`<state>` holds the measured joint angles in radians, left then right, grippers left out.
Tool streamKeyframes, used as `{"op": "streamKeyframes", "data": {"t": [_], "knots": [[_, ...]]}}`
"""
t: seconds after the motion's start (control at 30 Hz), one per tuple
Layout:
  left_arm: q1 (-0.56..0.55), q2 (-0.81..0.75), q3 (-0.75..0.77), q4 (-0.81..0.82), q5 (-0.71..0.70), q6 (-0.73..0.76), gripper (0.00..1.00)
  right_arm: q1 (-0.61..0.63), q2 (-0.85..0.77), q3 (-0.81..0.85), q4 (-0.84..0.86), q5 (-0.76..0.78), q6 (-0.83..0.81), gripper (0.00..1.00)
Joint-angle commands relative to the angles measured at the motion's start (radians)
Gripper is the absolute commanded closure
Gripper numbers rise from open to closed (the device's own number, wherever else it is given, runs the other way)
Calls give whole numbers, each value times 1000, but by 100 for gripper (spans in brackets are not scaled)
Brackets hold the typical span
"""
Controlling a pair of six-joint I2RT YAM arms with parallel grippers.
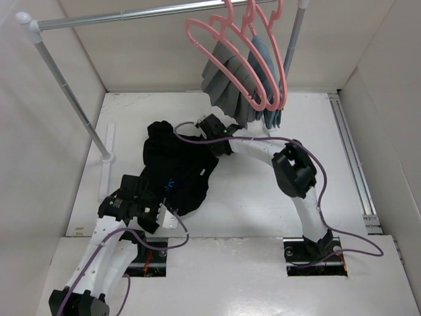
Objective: Place the t-shirt on the hanger
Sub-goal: Move the tshirt to the center of the board, then grab a hanger with the right arm
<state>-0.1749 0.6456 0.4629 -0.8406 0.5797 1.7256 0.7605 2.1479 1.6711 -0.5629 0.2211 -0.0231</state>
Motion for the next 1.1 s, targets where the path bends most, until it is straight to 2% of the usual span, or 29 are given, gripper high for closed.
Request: {"op": "streamKeyframes", "data": {"t": [0.0,0.1,0.13,0.17,0.2,0.23,0.3,0.33,0.37,0.4,0.43,0.47,0.5,0.57,0.6,0.7,0.73,0.77,0.87,0.9,0.93,0.97,1.07], "knots": [[-3,-11,76,-117,291,86,100,23,55,278,-81,147,-132,100],[-3,-11,100,-117,356,68,100,37,79,401,-68,156,-190,100],[-3,-11,109,-138,388,68,99,48,79,415,-57,123,-205,95],[-3,-11,109,-149,400,68,87,57,79,415,-36,110,-224,87],[-3,-23,109,-149,411,68,70,57,79,415,-35,110,-256,60],[-3,-33,109,-163,420,68,41,72,66,415,-35,98,-274,45],[-3,-76,88,-163,421,40,27,101,35,376,-26,107,-299,27],[-3,-92,88,-149,408,7,19,112,18,354,-26,118,-308,24],[-3,-125,77,-125,393,-13,6,121,1,331,-17,127,-317,22],[-3,-141,68,-102,393,-47,0,140,-19,311,-17,127,-317,22],[-3,-156,68,-69,393,-96,0,151,-64,268,-17,127,-307,20],[-3,-171,68,37,393,-175,0,161,-92,247,-17,136,-307,20],[-3,-199,68,108,382,-390,0,174,-121,224,-17,136,-293,19],[-3,-224,68,258,359,-614,0,224,-221,155,-17,112,-293,19],[-3,-250,56,414,314,-823,0,243,-256,138,-17,81,-304,19],[-3,-293,28,665,186,-1073,0,286,-391,93,-26,-3,-292,14],[-3,-322,16,695,165,-1119,0,286,-425,84,-35,-85,-291,14],[-3,-336,16,718,143,-1183,0,286,-494,84,-44,-115,-281,14],[-3,-386,26,764,94,-1261,0,286,-569,117,-90,-201,-281,14],[-3,-396,26,775,85,-1287,0,286,-610,216,-150,-245,-291,14],[-3,-396,26,775,85,-1287,0,286,-611,217,-150,-246,-291,14],[-3,-409,26,775,95,-1287,0,277,-625,339,-175,-294,-300,15],[-3,-409,4,764,106,-1299,0,255,-635,416,-175,-321,-301,15]]}}
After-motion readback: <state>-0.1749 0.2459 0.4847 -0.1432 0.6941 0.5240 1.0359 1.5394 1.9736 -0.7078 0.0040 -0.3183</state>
